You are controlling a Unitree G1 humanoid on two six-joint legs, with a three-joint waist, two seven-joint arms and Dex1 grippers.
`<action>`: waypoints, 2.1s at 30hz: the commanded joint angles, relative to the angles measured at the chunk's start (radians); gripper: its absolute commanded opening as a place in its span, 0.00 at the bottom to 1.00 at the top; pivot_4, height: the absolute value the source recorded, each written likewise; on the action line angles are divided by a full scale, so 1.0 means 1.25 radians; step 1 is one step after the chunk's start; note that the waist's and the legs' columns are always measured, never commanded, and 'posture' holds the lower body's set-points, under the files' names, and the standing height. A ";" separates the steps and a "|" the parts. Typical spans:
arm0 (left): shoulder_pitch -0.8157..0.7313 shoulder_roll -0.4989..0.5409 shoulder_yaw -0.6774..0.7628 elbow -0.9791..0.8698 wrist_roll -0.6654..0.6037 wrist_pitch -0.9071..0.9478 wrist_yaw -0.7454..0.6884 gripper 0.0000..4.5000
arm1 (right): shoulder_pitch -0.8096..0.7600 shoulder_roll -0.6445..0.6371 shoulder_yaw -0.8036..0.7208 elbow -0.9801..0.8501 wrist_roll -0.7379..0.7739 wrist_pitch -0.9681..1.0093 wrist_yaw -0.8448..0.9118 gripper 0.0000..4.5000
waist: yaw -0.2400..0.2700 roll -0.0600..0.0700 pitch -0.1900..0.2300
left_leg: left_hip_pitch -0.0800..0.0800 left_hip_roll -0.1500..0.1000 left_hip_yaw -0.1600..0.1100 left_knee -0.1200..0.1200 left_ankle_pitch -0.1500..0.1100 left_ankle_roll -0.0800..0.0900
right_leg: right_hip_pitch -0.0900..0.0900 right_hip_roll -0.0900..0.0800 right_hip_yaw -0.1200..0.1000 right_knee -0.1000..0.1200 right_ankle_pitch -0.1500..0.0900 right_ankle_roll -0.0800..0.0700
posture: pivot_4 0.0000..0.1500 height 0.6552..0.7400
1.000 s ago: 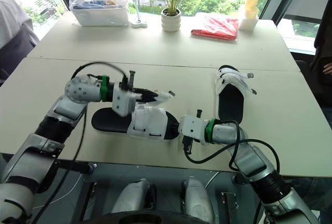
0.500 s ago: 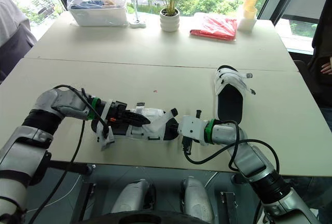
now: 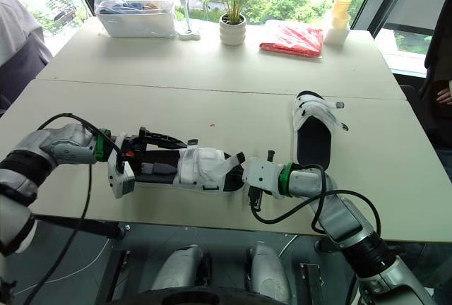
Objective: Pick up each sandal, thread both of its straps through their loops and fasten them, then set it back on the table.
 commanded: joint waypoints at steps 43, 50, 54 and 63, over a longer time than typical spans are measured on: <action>-0.392 -0.652 0.073 0.207 -0.116 1.755 -0.701 0.14 | 0.061 0.013 0.079 0.075 -0.079 0.094 0.006 0.00 | -0.005 -0.005 -0.001 | -0.009 -0.001 -0.004 0.013 -0.004 0.007 | -0.004 -0.002 -0.002 0.009 -0.008 0.000 | 1.00 0.81; -0.411 -0.647 0.166 0.221 -0.139 1.766 -0.708 0.01 | 0.060 0.010 0.077 0.077 -0.081 0.094 0.009 0.00 | -0.007 -0.005 -0.001 | -0.009 -0.001 -0.004 0.013 -0.004 0.007 | -0.005 -0.002 -0.002 0.009 -0.008 0.000 | 1.00 0.81; -0.424 -0.621 0.346 0.188 -0.200 1.672 -0.637 0.01 | 0.058 0.007 0.078 0.081 -0.080 0.090 0.014 0.00 | -0.007 -0.005 -0.001 | -0.009 -0.001 -0.004 0.013 -0.004 0.007 | -0.005 -0.002 -0.002 0.009 -0.008 0.000 | 1.00 0.81; -0.259 -0.505 0.500 -0.121 -0.112 0.892 -0.487 0.01 | 0.051 0.001 0.083 0.102 -0.078 0.071 0.027 0.00 | -0.007 0.000 0.000 | -0.008 -0.001 -0.004 0.012 -0.003 0.004 | -0.004 -0.004 -0.002 0.008 -0.008 -0.001 | 1.00 0.81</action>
